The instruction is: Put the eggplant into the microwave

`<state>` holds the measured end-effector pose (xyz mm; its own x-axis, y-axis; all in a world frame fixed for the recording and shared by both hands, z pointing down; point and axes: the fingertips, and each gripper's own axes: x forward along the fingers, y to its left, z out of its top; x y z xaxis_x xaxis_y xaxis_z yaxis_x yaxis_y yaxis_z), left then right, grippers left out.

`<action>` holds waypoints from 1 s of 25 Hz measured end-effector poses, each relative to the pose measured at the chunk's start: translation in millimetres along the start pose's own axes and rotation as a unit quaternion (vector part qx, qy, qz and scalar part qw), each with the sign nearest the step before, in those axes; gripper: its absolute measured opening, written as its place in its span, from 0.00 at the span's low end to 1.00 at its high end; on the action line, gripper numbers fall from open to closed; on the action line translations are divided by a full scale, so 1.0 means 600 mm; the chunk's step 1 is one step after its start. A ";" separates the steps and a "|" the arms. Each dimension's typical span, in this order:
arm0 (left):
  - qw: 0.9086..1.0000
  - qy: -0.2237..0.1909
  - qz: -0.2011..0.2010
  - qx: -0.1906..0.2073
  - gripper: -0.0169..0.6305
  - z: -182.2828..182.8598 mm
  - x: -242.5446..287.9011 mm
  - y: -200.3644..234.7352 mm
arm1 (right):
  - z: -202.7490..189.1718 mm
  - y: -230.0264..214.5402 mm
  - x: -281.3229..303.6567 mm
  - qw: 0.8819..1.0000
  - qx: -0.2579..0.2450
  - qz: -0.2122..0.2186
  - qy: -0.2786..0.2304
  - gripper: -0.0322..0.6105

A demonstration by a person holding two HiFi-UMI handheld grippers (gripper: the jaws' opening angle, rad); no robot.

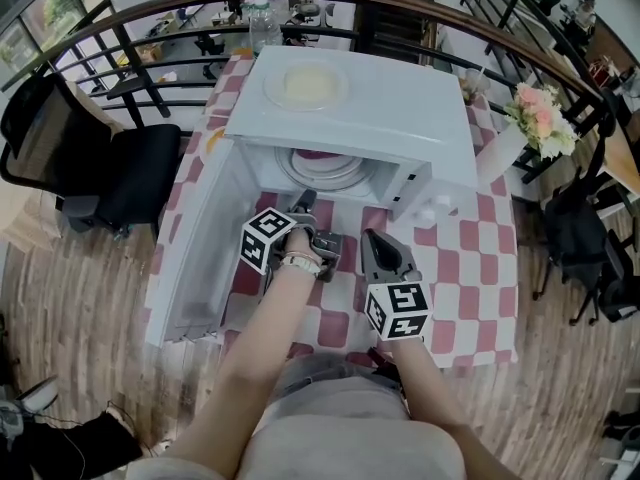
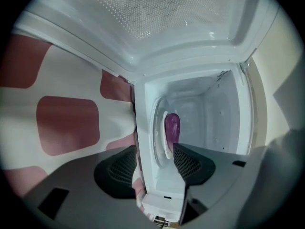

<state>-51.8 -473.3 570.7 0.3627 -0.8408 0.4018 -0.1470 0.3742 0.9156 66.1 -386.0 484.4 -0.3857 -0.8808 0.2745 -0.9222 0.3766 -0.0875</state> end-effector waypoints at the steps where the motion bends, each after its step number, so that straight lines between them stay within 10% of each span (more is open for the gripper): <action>1: 1.000 0.000 -0.005 -0.005 0.39 -0.001 -0.005 0.000 | 0.003 0.002 -0.002 1.000 -0.001 0.000 -0.003 0.09; 16: 0.992 -0.007 -0.100 0.077 0.03 -0.016 -0.087 -0.055 | 0.023 0.026 -0.038 1.000 -0.011 -0.002 -0.024 0.09; 25: 0.953 -0.006 -0.195 0.232 0.03 -0.049 -0.135 -0.111 | 0.027 0.039 -0.054 0.999 -0.017 -0.001 -0.034 0.09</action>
<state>-44.2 -418.3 476.8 0.4625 -0.8862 0.0268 -0.3947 -0.1787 0.9013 56.5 -353.1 457.9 -0.3860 -0.8983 0.2098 -0.9219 0.3836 -0.0537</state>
